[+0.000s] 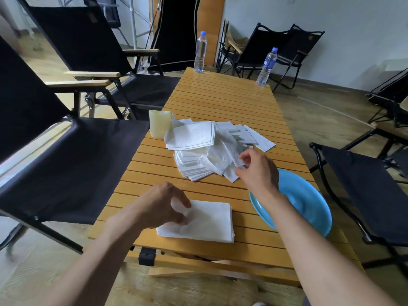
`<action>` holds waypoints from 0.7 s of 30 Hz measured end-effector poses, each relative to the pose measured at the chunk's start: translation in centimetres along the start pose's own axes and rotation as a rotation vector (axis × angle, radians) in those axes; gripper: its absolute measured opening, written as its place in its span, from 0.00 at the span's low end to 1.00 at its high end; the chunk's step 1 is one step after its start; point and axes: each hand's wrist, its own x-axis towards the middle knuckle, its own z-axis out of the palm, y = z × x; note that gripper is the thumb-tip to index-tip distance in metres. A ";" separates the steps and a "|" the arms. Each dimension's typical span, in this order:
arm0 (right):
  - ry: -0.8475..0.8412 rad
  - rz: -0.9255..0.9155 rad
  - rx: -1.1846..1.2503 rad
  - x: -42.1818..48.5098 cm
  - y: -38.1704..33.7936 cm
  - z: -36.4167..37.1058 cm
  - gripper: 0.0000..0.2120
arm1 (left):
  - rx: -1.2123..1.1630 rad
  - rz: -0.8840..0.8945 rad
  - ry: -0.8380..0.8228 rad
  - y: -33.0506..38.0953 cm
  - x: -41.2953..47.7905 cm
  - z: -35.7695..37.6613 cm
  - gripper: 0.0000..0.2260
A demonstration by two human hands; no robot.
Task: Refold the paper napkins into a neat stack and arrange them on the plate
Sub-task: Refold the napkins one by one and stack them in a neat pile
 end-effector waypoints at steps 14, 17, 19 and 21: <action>0.195 -0.357 0.214 0.0 -1.3 -2.2 0.07 | -0.268 0.054 0.266 0.7 0.4 -0.3 0.33; -0.149 -0.360 0.466 -2.8 -3.3 -4.1 0.05 | -0.394 0.151 0.385 1.2 -0.1 -0.9 0.50; -0.320 -0.358 0.554 -4.0 -4.0 -4.6 0.05 | -0.292 0.233 0.395 1.1 -0.2 -1.1 0.46; -0.405 -0.356 0.593 -4.6 -4.1 -4.8 0.06 | -0.239 0.269 0.380 1.1 -0.3 -1.3 0.31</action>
